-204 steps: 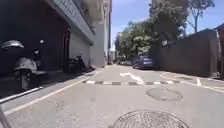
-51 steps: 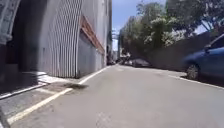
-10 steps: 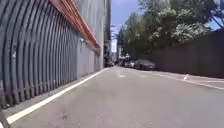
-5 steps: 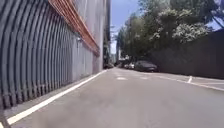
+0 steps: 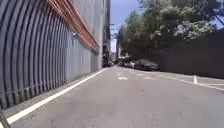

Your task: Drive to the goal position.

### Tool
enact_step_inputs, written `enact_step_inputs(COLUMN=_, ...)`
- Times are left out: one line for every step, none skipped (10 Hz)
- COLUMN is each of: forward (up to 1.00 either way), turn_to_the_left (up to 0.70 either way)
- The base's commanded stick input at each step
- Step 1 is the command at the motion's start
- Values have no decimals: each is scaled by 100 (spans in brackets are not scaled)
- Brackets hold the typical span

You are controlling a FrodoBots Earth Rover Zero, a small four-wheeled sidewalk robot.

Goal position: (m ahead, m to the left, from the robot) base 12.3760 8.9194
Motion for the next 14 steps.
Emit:
enact_step_inputs(forward=70, turn_to_the_left=0)
enact_step_inputs(forward=70, turn_to_the_left=0)
enact_step_inputs(forward=70, turn_to_the_left=0)
enact_step_inputs(forward=70, turn_to_the_left=0)
enact_step_inputs(forward=70, turn_to_the_left=0)
enact_step_inputs(forward=70, turn_to_the_left=0)
enact_step_inputs(forward=70, turn_to_the_left=0)
enact_step_inputs(forward=70, turn_to_the_left=0)
enact_step_inputs(forward=70, turn_to_the_left=0)
enact_step_inputs(forward=70, turn_to_the_left=0)
enact_step_inputs(forward=70, turn_to_the_left=0)
enact_step_inputs(forward=70, turn_to_the_left=0)
enact_step_inputs(forward=70, turn_to_the_left=0)
enact_step_inputs(forward=70, turn_to_the_left=0)
